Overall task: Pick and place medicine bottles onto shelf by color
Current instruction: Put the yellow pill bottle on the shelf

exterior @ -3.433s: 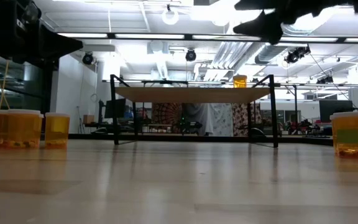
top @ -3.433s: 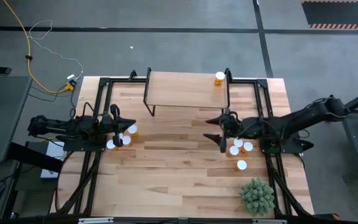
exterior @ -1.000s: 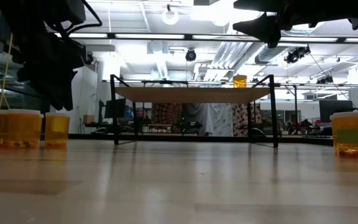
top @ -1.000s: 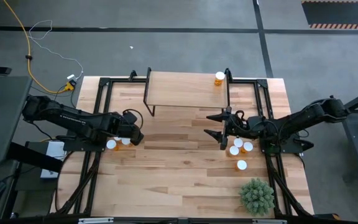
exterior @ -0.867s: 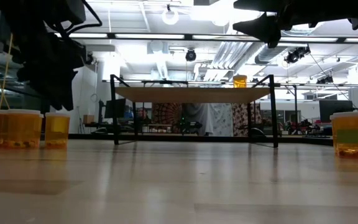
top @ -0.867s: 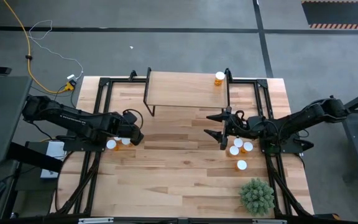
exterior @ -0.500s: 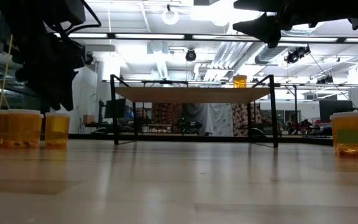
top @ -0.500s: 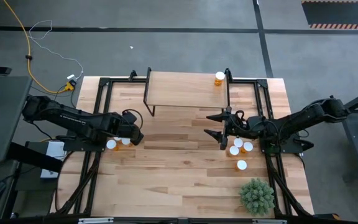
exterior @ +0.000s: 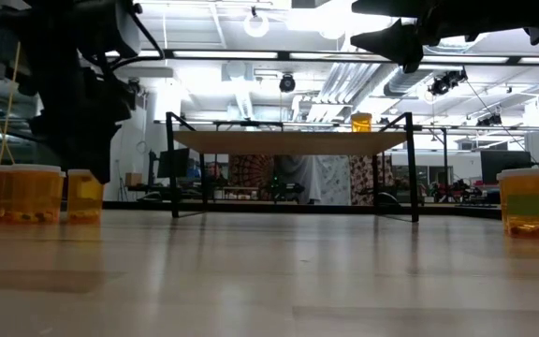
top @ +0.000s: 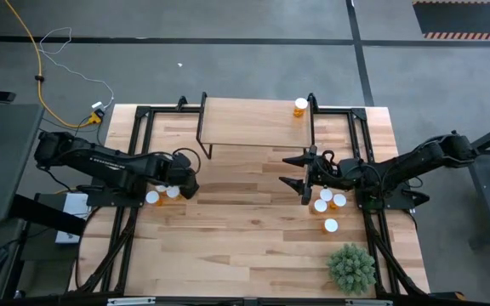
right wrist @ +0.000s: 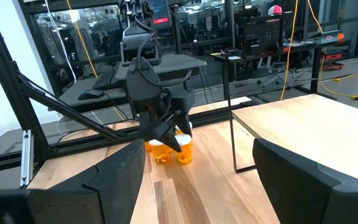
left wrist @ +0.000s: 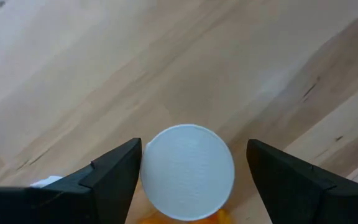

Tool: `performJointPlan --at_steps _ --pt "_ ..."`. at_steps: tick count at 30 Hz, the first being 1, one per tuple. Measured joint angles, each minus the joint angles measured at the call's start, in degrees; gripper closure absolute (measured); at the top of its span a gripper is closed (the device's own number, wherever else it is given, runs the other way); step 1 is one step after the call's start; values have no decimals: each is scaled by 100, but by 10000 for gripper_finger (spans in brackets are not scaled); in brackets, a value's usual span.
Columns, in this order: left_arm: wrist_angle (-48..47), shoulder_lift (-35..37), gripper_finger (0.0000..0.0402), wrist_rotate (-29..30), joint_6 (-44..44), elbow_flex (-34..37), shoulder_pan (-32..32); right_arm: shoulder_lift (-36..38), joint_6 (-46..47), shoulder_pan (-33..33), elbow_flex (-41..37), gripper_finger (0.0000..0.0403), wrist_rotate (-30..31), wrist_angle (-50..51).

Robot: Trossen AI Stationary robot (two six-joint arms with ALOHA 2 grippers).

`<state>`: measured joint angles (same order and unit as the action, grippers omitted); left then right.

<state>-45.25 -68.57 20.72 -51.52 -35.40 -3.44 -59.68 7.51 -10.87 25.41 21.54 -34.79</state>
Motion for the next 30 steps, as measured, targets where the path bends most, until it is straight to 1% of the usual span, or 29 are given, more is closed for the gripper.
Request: performJointPlan --at_steps 4,7,10,15,17,22,24,27,30 --pt "-16 -33 121 -128 16 0 -82 0 15 -1 0 114 0 7" --pt "-14 -33 133 -148 71 0 -129 0 15 -1 0 114 0 9" --pt "-14 -33 155 -194 72 0 -157 0 15 -1 1 114 0 8" --pt "-16 -33 204 -231 74 0 -154 0 17 1 0 114 0 8" --pt "-16 -33 214 -243 74 -1 -154 0 15 -1 0 114 0 7" --pt "-51 11 213 -460 274 -118 -153 0 15 -1 1 114 0 7" --pt "-108 37 203 -518 450 -273 -131 0 15 0 0 114 0 4" --pt "-164 43 195 -635 856 -623 -52 0 15 0 0 114 0 2" --pt "-356 74 201 -1011 1302 -1181 45 0 66 0 0 114 0 0"
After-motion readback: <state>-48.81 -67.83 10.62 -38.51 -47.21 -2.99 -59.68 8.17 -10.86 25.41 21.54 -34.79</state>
